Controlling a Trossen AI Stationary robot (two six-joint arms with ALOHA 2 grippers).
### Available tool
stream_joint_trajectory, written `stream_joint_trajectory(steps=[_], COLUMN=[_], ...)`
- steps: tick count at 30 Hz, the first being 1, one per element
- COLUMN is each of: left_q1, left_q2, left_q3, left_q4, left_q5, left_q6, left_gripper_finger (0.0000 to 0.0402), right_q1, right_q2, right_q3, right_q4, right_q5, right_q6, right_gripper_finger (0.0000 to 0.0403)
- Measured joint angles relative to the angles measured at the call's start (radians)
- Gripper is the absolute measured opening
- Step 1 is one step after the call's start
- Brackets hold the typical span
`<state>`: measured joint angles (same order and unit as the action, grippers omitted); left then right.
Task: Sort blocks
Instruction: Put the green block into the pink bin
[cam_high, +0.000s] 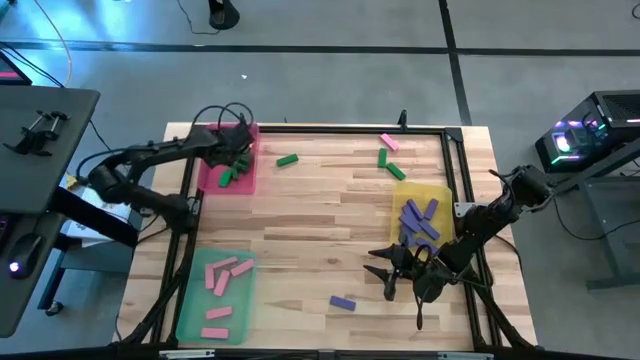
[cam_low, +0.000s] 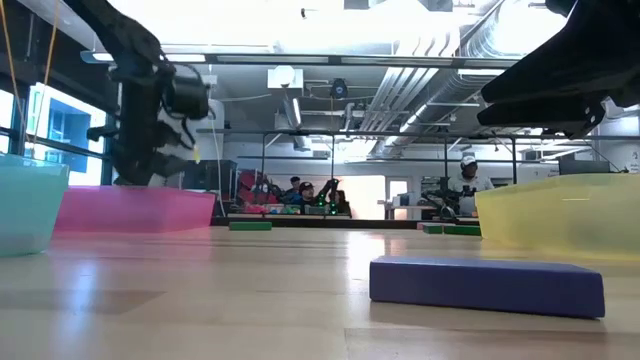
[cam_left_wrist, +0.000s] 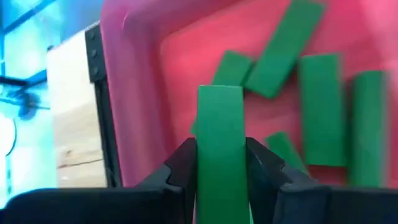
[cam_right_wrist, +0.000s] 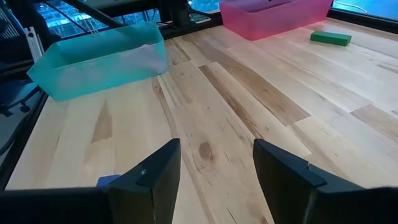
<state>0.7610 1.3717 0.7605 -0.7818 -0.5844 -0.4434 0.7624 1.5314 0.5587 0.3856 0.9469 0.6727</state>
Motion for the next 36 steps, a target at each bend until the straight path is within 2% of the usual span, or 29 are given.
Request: stream_joint_trajectory(steps=[5,10,18,22,28,33,36], left_q1=[0.043,0.051,0.046,0.008,-0.143,-0.356,-0.499], left_q2=[0.074,0.097,0.031,-0.028,-0.1,-0.108,-0.108], left_q3=[0.0,0.0,0.0,0.0,0.0,0.0,0.0], left_q4=[0.003,0.023,0.047,0.074,0.254,0.479,0.619], left_q5=[-0.001,-0.027,-0.034,0.035,0.19,0.221,0.22], left_q6=[0.021,0.045,0.071,0.084,0.106,0.102,0.121], left_gripper_finger=[0.0104,0.0131,0.019,0.0204,0.0202,0.0202,0.0202], right_q1=[0.0,0.0,0.0,-0.001,-0.002,0.01,0.012], right_q2=[0.0,0.0,0.0,0.0,0.0,-0.015,-0.065], right_q3=[0.0,0.0,0.0,0.0,0.0,0.007,0.022], right_q4=[0.0,0.0,0.0,0.0,0.0,-0.003,-0.005], right_q5=[0.0,0.0,0.0,0.0,0.01,0.117,0.196], right_q6=[0.0,0.0,0.0,0.0,0.0,-0.036,-0.089], right_gripper_finger=[0.0188,0.0188,0.0188,0.0188,0.0188,0.0188,0.0188])
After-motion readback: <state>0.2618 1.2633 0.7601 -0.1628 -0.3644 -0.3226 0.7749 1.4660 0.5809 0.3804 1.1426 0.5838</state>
